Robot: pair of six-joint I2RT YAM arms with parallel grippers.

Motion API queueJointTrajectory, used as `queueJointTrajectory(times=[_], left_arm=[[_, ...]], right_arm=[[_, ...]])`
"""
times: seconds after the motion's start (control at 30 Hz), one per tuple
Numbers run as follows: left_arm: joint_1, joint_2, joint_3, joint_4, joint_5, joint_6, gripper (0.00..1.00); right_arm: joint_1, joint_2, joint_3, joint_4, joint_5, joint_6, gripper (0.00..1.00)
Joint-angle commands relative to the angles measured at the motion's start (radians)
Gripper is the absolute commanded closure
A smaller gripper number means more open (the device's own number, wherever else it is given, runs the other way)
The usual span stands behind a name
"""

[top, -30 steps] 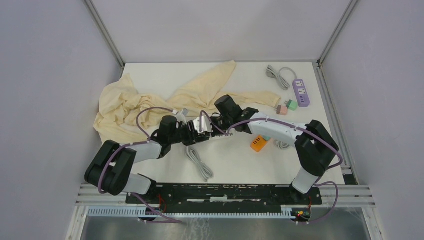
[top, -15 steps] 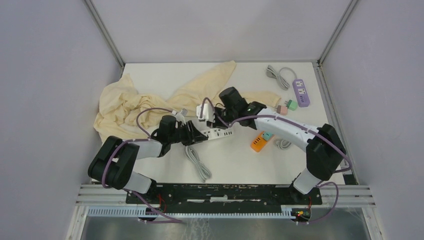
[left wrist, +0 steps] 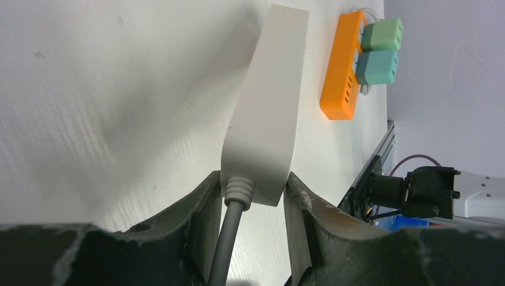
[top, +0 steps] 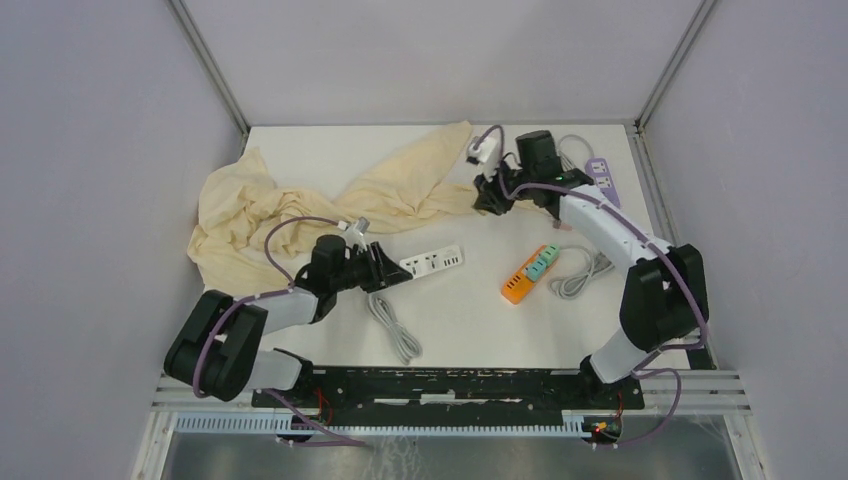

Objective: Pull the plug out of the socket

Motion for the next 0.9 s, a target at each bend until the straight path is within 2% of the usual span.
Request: queueJointTrajectory(times=[0.0,0.17,0.23,0.33,0.4,0.7,0.87], left_arm=[[0.006,-0.09,-0.02,0.114,0.014,-0.022,0.97],[0.005,-0.122,-0.04,0.156,0.028,-0.038,0.97],[0.005,-0.124,-0.048,0.171,0.038,-0.044,0.97],[0.005,-0.131,-0.058,0.187,0.05,-0.049,0.97],[0.005,-0.143,-0.065,0.188,0.055,-0.05,0.97],[0.006,-0.218,-0.066,0.155,0.063,-0.045,0.97],[0.005,-0.233,-0.052,0.138,0.076,-0.044,0.97]], right_arm=[[-0.24,0.032,0.015,0.129,0.017,0.282,0.93],[-0.402,0.103,-0.002,0.238,0.156,0.488,0.87],[-0.434,0.138,-0.01,0.27,0.261,0.557,0.84],[-0.469,0.19,0.003,0.29,0.305,0.623,0.81],[-0.487,0.213,0.005,0.305,0.332,0.656,0.73],[-0.549,0.316,0.069,0.251,0.301,0.685,0.47],[-0.554,0.243,0.076,0.229,0.218,0.607,0.33]])
